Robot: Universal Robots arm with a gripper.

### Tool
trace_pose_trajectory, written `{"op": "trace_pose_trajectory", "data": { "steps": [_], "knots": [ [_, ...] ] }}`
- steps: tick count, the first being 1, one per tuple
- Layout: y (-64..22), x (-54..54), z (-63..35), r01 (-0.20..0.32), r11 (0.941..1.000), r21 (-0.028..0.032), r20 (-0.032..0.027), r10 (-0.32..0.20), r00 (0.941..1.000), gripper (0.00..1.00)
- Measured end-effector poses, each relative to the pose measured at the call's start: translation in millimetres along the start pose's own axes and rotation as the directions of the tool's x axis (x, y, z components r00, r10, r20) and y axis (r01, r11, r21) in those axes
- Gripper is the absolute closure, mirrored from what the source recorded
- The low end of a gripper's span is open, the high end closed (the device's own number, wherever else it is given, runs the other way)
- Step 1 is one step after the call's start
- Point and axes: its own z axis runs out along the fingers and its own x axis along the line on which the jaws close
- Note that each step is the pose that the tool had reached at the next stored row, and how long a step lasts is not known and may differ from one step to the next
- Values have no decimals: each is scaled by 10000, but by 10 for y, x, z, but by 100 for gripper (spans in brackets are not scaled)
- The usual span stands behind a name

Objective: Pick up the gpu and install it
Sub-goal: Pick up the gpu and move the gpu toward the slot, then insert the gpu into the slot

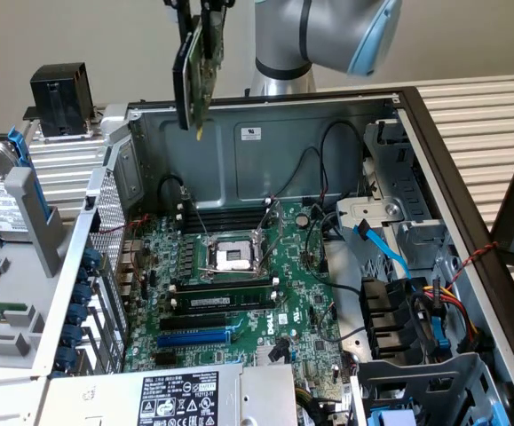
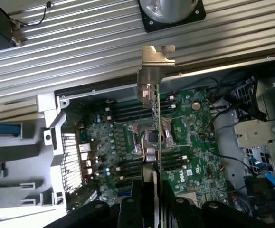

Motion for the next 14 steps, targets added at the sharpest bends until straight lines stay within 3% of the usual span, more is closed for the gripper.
{"op": "trace_pose_trajectory", "data": {
  "steps": [4, 14],
  "knots": [
    [30, -158, -3, 0, 10000, 2, -10, 0, 10000, 73],
    [32, -171, -3, 1, 10000, 2, -10, -1, 10000, 73]
  ]
}}
